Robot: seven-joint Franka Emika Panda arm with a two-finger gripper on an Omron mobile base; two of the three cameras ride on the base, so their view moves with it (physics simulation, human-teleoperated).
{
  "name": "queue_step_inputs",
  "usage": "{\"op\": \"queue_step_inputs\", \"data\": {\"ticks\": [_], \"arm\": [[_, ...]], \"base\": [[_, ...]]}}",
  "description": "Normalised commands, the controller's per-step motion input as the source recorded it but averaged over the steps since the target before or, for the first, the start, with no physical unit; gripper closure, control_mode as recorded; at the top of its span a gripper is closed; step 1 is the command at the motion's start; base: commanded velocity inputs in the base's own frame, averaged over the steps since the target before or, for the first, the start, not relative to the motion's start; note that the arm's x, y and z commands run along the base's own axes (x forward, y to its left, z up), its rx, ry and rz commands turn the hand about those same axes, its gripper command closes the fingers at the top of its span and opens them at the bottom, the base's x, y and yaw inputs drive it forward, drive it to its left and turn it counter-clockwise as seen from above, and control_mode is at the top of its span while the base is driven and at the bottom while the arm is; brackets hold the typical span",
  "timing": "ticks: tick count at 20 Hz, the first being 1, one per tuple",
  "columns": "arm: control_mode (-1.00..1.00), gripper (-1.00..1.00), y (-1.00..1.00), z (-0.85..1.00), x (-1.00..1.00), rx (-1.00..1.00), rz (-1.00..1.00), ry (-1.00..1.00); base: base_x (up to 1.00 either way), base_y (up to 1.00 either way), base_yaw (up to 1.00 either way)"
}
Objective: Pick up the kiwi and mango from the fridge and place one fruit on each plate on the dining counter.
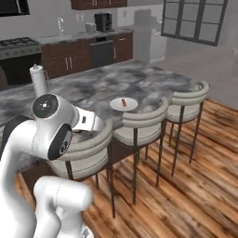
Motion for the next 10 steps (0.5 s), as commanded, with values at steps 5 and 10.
{"op": "queue_step_inputs", "data": {"ticks": [5, 10], "arm": [[1.00, 1.00, 0.00, 0.00, 0.00, 0.00, 0.00, 0.00], [1.00, 1.00, 0.00, 0.00, 0.00, 0.00, 0.00, 0.00]], "base": [[0.78, -0.64, 0.40], [0.76, -0.60, 0.43]]}}
